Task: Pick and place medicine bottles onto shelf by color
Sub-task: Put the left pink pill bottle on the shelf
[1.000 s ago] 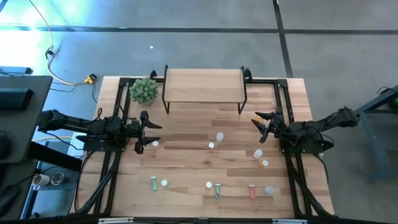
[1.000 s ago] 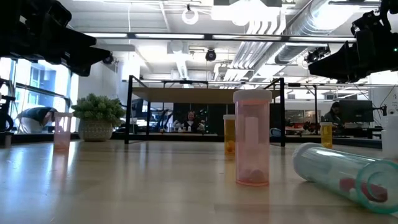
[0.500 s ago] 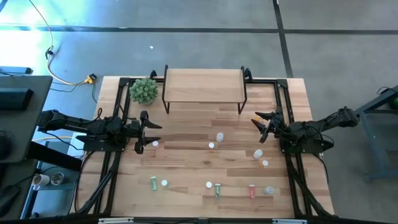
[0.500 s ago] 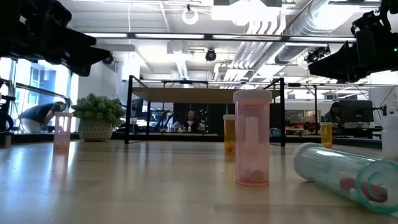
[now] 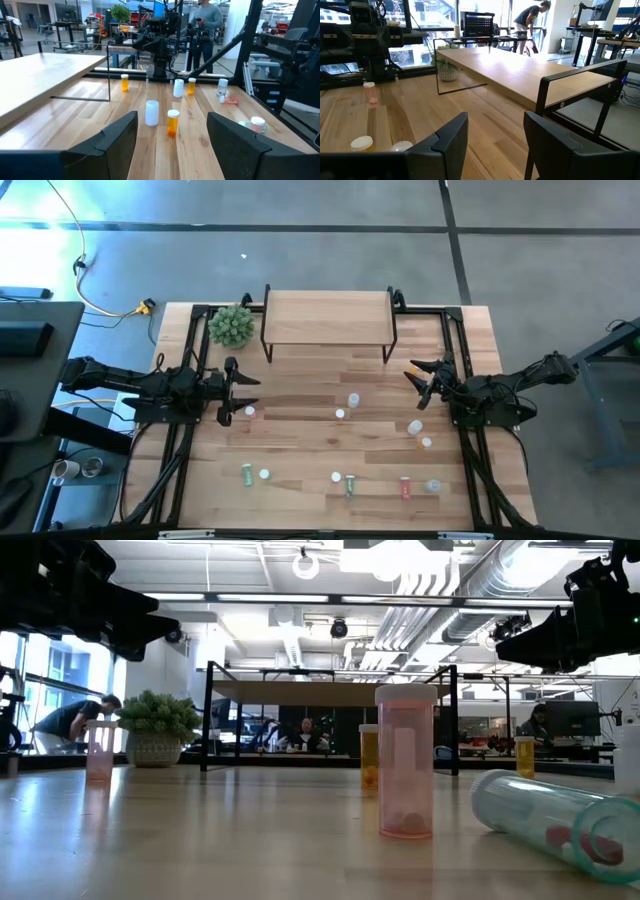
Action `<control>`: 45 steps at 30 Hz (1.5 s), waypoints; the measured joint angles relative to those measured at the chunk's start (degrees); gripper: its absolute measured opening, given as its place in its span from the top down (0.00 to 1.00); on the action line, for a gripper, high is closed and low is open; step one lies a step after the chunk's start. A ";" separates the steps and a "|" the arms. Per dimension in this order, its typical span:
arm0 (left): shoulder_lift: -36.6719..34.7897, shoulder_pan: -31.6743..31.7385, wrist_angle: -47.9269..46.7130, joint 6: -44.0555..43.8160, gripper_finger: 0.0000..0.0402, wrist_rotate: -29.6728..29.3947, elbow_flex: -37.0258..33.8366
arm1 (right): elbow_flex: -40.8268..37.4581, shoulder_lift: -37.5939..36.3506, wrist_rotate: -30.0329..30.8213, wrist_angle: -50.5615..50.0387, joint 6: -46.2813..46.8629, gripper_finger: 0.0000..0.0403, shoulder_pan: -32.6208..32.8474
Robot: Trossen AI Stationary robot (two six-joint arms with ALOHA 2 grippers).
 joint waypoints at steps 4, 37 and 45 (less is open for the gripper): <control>0.00 -0.03 0.52 -0.75 0.43 0.01 0.00 | 0.01 -0.01 -0.01 -0.01 0.00 0.54 0.00; 13.48 -0.51 -45.53 -24.42 0.43 2.46 27.17 | 0.00 -0.01 -0.01 0.01 0.00 0.54 0.00; 19.11 -4.88 -51.84 -25.67 0.43 -1.39 27.15 | 0.01 0.00 -0.01 -0.01 0.00 0.54 0.00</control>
